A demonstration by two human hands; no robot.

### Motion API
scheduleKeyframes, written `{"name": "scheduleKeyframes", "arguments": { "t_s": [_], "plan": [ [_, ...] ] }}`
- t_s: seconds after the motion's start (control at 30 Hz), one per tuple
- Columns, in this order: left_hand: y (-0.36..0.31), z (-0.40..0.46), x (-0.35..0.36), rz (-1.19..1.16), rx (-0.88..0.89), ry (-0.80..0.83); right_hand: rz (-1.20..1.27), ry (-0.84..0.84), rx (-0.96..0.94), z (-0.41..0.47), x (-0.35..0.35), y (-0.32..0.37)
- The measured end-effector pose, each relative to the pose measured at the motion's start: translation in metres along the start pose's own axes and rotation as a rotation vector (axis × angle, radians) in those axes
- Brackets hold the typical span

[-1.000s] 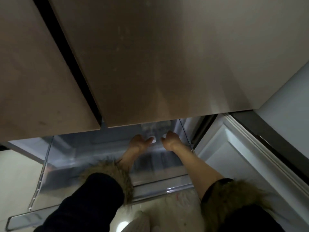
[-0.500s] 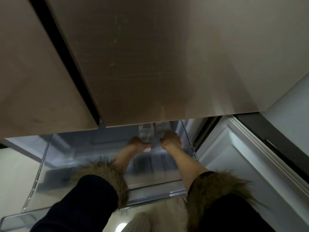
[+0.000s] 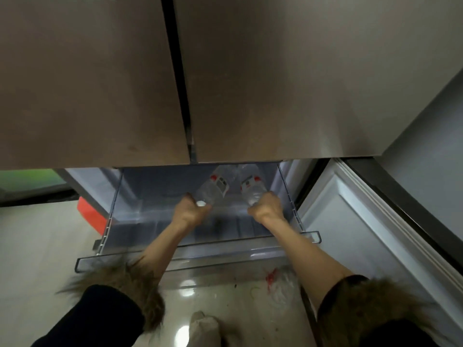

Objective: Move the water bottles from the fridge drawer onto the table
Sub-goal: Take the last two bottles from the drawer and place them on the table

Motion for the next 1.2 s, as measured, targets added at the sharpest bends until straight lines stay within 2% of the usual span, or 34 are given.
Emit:
{"name": "scheduleKeyframes", "arguments": {
  "t_s": [0.17,0.3,0.5,0.67,0.97,1.07,1.2],
  "plan": [
    [-0.012,-0.037,-0.047,0.076,0.094,-0.201,0.066,-0.194,-0.149,-0.036,-0.009,0.024],
    [-0.019,-0.051,-0.077,0.078,0.214,-0.27,0.075,-0.347,-0.219,-0.056,-0.02,0.04],
    [-0.008,-0.071,-0.111,0.137,0.358,-0.363,0.076,-0.416,-0.305,-0.088,-0.013,0.069],
    [0.0,-0.07,-0.128,0.184,0.459,-0.373,0.091,-0.396,-0.332,-0.098,0.002,0.09],
    [0.002,-0.058,-0.122,0.171,0.466,-0.274,0.138,-0.311,-0.417,-0.085,0.014,0.088],
    [0.011,-0.055,-0.111,0.192,0.514,-0.15,0.183,-0.254,-0.466,-0.083,0.02,0.078],
    [0.027,-0.054,-0.109,0.131,0.494,0.021,0.274,-0.058,-0.48,-0.077,0.04,0.064]
  ]
}}
Point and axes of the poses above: each hand's wrist, its own z-axis towards the middle knuckle, its own x-axis out of the palm, y = z × x, the point moved 5 cm from there along z, towards the middle knuckle, and after that the axes turned 1 degree about -x, right-handed, at the moved point
